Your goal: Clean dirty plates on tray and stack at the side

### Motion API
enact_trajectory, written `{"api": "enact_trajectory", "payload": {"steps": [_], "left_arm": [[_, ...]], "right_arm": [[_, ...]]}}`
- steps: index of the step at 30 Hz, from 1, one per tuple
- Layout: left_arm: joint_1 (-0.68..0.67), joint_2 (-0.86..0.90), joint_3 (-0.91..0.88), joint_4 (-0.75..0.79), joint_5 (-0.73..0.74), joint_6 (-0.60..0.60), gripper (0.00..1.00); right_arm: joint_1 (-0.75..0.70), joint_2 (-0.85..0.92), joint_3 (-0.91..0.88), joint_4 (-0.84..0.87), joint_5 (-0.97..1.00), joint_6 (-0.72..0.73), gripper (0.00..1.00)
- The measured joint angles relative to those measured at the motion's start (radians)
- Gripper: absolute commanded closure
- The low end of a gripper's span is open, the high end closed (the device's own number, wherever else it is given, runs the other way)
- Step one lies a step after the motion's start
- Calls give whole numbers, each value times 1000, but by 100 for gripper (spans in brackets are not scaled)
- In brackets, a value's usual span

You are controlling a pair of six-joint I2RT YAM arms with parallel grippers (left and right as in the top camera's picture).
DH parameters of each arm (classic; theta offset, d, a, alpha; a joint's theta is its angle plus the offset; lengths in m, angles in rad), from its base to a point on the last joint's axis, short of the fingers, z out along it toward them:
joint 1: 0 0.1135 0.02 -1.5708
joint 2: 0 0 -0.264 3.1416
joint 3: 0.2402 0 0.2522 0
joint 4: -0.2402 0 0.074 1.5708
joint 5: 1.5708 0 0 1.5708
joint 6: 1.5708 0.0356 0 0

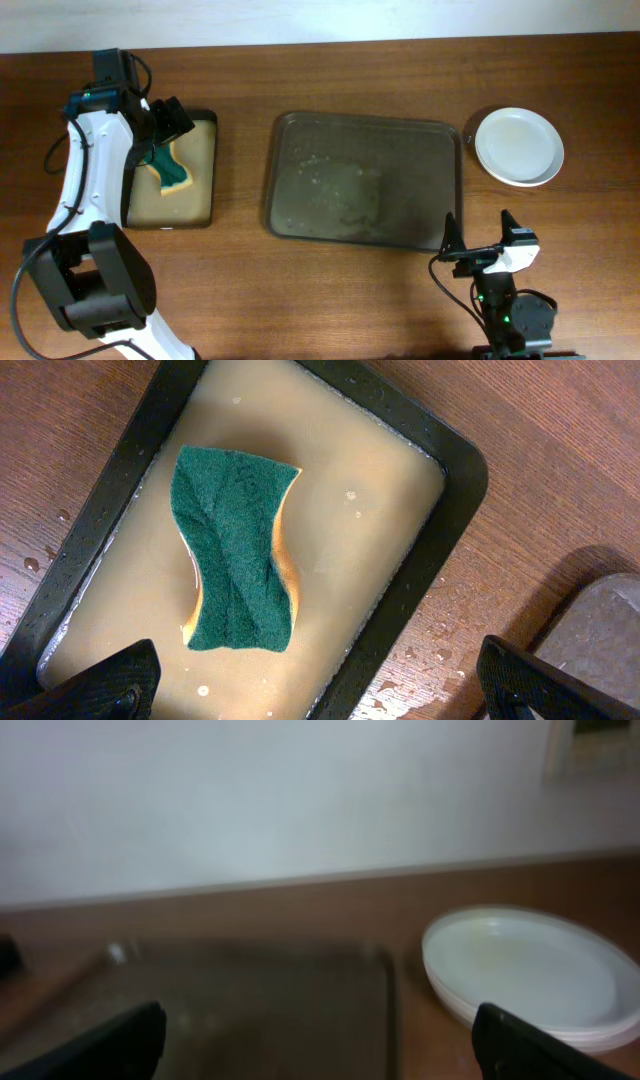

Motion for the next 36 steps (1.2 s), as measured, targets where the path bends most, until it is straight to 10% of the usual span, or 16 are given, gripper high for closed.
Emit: {"api": "enact_trajectory", "payload": {"steps": [27, 36], "left_arm": [[0, -40, -14, -64, -5, 0, 1], [-58, -651, -643, 567, 110, 123, 1]], "right_arm": [[0, 1, -3, -20, 23, 0, 2], [0, 0, -3, -21, 27, 0, 2]]}}
